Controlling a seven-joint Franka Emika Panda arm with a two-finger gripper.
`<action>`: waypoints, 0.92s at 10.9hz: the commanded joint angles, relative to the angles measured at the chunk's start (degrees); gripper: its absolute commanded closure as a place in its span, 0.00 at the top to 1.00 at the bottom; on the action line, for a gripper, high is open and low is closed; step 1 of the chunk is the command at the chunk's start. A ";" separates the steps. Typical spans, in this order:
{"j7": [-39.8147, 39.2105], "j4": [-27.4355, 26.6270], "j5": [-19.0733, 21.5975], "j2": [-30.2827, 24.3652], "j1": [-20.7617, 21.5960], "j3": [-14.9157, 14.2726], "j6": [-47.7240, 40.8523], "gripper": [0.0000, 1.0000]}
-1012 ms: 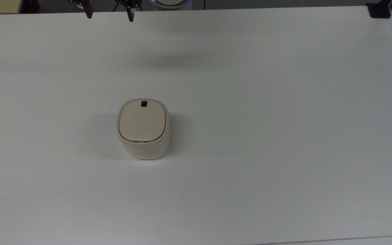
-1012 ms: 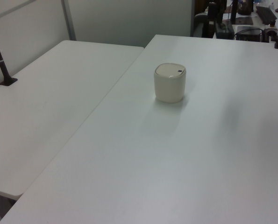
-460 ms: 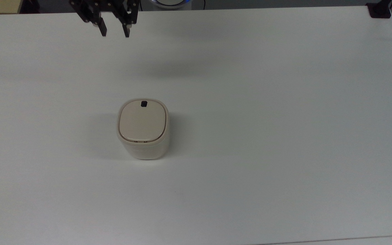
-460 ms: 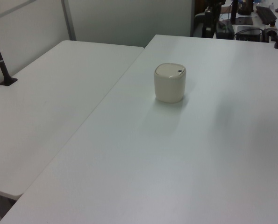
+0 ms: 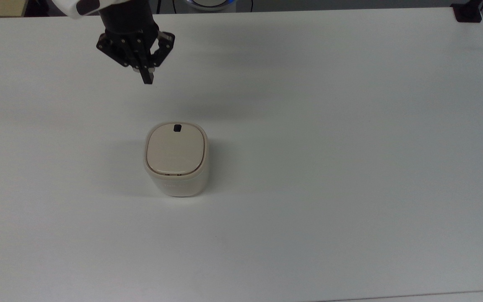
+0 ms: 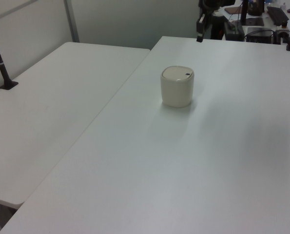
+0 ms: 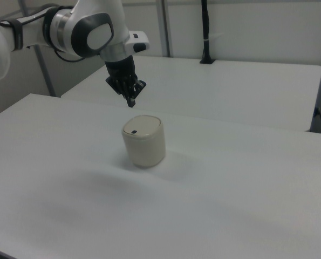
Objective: Open the trash bin
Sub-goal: 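Lower the gripper onto the dark button on the bin lid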
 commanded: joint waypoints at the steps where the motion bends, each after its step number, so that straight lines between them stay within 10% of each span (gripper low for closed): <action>1: -1.05 0.56 0.42 2.95 2.96 -0.23 3.57 0.00; 10: -0.61 0.65 -1.60 10.69 6.48 -0.31 8.05 0.00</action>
